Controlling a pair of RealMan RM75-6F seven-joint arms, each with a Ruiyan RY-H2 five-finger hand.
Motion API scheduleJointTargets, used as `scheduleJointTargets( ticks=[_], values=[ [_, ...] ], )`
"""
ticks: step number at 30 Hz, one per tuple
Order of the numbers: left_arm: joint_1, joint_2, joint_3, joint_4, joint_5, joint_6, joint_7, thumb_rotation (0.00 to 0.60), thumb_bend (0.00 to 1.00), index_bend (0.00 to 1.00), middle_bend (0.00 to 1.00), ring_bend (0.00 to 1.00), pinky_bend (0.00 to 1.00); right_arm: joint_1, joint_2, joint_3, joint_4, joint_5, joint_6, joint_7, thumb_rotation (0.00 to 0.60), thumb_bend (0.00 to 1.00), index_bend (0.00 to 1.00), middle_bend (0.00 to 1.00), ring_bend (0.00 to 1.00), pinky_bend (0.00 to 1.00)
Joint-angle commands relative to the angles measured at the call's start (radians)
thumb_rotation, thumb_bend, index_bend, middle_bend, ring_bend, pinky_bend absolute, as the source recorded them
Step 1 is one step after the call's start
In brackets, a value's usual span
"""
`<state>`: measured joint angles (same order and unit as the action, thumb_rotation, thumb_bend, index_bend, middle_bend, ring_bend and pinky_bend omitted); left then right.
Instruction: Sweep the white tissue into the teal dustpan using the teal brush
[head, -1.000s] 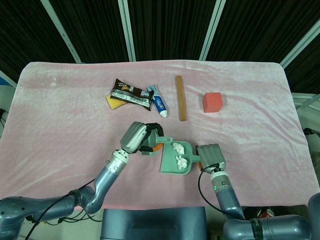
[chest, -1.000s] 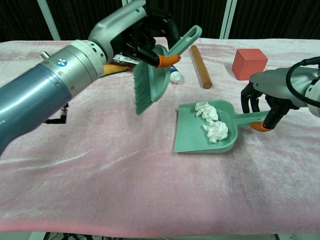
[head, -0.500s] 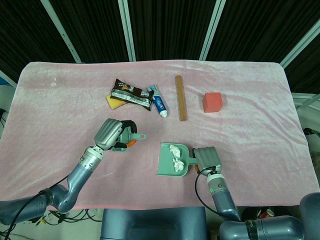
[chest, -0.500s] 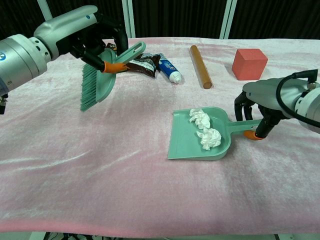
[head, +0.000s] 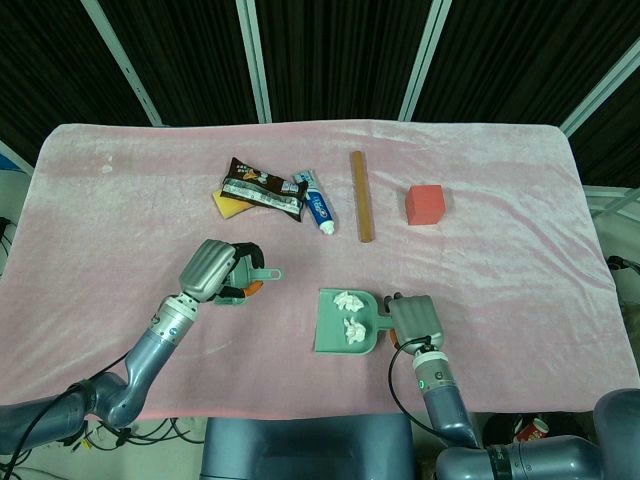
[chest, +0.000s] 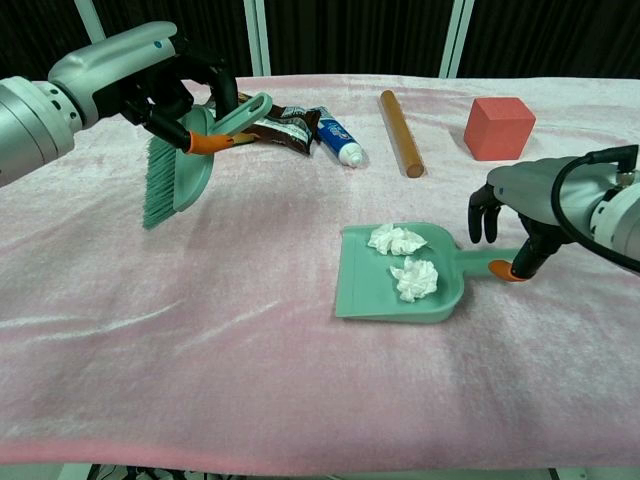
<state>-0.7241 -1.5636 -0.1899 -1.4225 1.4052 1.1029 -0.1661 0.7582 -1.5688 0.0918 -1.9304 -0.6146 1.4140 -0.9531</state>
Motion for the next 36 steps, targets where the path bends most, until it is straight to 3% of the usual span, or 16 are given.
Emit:
scheduleJointTargets(
  ticks=[1,11,17,25,36],
  values=[
    [0.003,0.002,0.001,-0.005,-0.001,0.002,0.005,0.6,0.37,0.61,0.65,0.91,1.0,-0.003,0.005,0.001,-0.01,0.005,0.006,-0.008,0.6,0.29,0.35,0.32,0.72,0.8],
    [0.015,0.028,0.008,-0.037,-0.004,0.006,0.034,0.6,0.37,0.61,0.65,0.91,1.0,-0.014,0.023,-0.006,-0.057,0.009,0.035,-0.041,0.6,0.2,0.22,0.21,0.7,0.8],
    [0.01,0.069,0.033,-0.064,-0.02,-0.042,0.124,0.6,0.37,0.61,0.65,0.91,1.0,-0.028,0.045,-0.032,-0.089,-0.046,0.058,-0.048,0.6,0.2,0.21,0.19,0.7,0.8],
    [0.008,0.119,0.058,-0.133,-0.178,-0.142,0.337,0.6,0.37,0.61,0.65,0.91,1.0,-0.051,0.106,-0.024,-0.123,-0.06,0.056,-0.017,0.6,0.2,0.2,0.19,0.7,0.8],
    [0.019,0.131,0.119,-0.139,-0.328,-0.204,0.489,0.6,0.37,0.58,0.64,0.91,1.0,-0.058,0.144,-0.011,-0.146,-0.057,0.024,0.007,0.6,0.2,0.2,0.19,0.7,0.8]
  ],
)
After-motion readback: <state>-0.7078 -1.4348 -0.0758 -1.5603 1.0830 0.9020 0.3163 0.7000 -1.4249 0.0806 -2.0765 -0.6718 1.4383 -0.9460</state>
